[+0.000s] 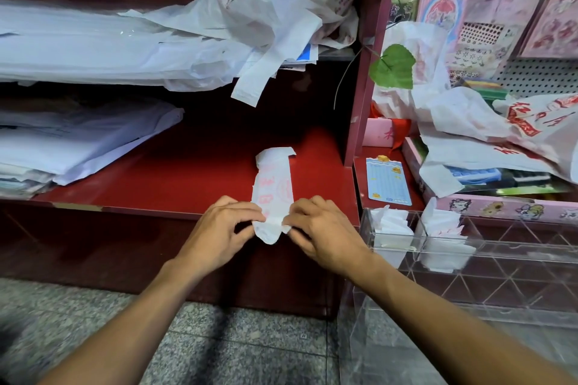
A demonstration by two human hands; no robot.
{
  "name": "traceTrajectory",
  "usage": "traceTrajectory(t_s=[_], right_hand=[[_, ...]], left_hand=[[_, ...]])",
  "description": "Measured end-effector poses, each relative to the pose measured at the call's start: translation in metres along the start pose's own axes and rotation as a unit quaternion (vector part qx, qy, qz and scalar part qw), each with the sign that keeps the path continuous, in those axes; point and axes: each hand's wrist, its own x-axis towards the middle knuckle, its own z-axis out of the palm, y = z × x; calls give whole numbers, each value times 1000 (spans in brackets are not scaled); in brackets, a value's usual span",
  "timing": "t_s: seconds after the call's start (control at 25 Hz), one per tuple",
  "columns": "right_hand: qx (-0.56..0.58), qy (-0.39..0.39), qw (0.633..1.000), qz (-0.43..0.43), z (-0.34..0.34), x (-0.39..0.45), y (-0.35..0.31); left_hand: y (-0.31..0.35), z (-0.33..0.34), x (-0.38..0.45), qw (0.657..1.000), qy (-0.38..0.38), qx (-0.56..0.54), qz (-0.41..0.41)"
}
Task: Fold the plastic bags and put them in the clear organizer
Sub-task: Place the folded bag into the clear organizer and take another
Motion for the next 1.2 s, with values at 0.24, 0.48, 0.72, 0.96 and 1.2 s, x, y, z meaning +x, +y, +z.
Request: traceTrajectory(t_s=[0.24, 0.48, 0.72, 0.96, 1.2], right_hand=[[243, 50, 955, 165, -5, 13, -1], [376, 64, 881, 282, -8, 28, -3], [354, 51, 876, 324, -4, 37, -2], [270, 22, 908, 319, -5, 44, 1], [176, 30, 957, 227, -6, 38, 2]], left_hand=[[6, -1, 6, 987, 1, -130, -94], [16, -1, 13, 960, 16, -199, -197], [20, 13, 22, 938, 61, -188, -283], [20, 13, 17, 979, 58, -41, -191], [11, 13, 10, 991, -57, 68, -99]])
